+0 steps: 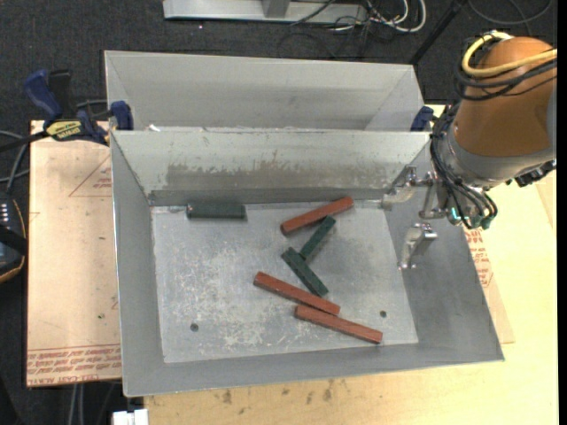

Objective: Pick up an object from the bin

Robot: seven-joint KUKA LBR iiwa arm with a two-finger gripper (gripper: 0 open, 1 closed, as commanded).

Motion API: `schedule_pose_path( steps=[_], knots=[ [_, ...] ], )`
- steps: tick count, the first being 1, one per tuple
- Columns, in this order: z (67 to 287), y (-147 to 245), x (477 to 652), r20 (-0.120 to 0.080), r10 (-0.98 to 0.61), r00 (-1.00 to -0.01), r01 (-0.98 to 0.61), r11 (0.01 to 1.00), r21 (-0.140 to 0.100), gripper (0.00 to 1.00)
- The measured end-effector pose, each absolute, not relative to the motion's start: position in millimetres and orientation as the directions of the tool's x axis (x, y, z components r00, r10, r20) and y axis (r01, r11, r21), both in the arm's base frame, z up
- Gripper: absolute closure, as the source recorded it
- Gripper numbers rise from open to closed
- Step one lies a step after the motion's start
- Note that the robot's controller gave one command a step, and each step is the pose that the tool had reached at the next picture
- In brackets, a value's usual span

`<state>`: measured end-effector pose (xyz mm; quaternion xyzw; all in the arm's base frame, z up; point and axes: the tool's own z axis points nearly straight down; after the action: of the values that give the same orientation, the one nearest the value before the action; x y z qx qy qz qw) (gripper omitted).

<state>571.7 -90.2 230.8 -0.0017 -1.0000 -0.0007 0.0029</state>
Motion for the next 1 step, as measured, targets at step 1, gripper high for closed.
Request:
schedule_pose_path(
  steps=[1],
  knots=[
    [235.0, -89.8, 573.2, -0.001, 0.001, -1.000, 0.001, 1.000, 0.000, 0.00]
  ],
)
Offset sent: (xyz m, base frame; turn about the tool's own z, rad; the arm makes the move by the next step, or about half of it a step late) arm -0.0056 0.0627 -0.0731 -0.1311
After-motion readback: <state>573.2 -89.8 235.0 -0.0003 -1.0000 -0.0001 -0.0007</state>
